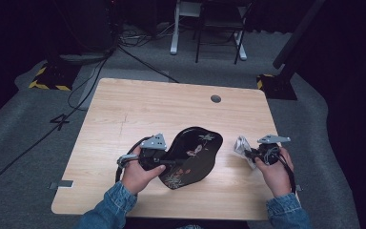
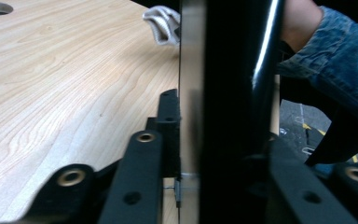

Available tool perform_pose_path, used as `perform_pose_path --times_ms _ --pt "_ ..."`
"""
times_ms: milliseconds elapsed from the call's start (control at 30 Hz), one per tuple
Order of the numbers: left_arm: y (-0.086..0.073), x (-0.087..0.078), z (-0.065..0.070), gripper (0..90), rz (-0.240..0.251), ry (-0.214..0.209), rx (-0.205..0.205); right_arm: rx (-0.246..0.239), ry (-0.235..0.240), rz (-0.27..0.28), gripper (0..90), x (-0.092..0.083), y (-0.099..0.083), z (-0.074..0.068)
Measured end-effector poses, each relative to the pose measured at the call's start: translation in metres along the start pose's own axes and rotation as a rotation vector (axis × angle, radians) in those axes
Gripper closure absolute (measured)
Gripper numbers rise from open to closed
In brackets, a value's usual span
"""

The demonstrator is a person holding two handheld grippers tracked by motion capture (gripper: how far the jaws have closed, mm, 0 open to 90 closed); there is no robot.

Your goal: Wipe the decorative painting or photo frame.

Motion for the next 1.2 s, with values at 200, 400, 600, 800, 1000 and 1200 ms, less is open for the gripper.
perform_pose_path --times_ms 200,400,600,800,1000,1200 --pt "-0.003 -0.007 0.003 65.0 0.013 0.009 0.014 -0.025 0.028 0.077 79.1 -0.019 0.014 -0.016" --pt "-0.009 -0.013 0.003 60.8 0.02 0.021 0.021 -0.045 0.069 0.167 79.2 -0.039 0.03 -0.033" --pt "-0.016 -0.021 0.003 58.6 0.024 0.029 0.018 -0.076 0.104 0.248 79.2 -0.059 0.043 -0.052" --pt "-0.027 -0.029 0.003 62.9 0.021 0.04 0.014 -0.116 0.143 0.327 79.2 -0.081 0.056 -0.073" --pt "-0.032 -0.031 0.004 76.8 0.019 0.044 0.049 -0.161 0.185 0.373 79.2 -0.091 0.068 -0.096" --pt "-0.032 -0.028 0.002 80.3 0.043 0.05 0.05 -0.206 0.227 0.411 79.2 -0.094 0.079 -0.12"
Point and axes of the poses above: each handheld gripper's, and its own axes: x roughly forward along the jaws, y roughly out of its top, z roughly to its right, the point moved 5 cm from there along x, roughly forward along the jaws, and after that the axes turned 2 degrees about z, right-handed, at the moved point
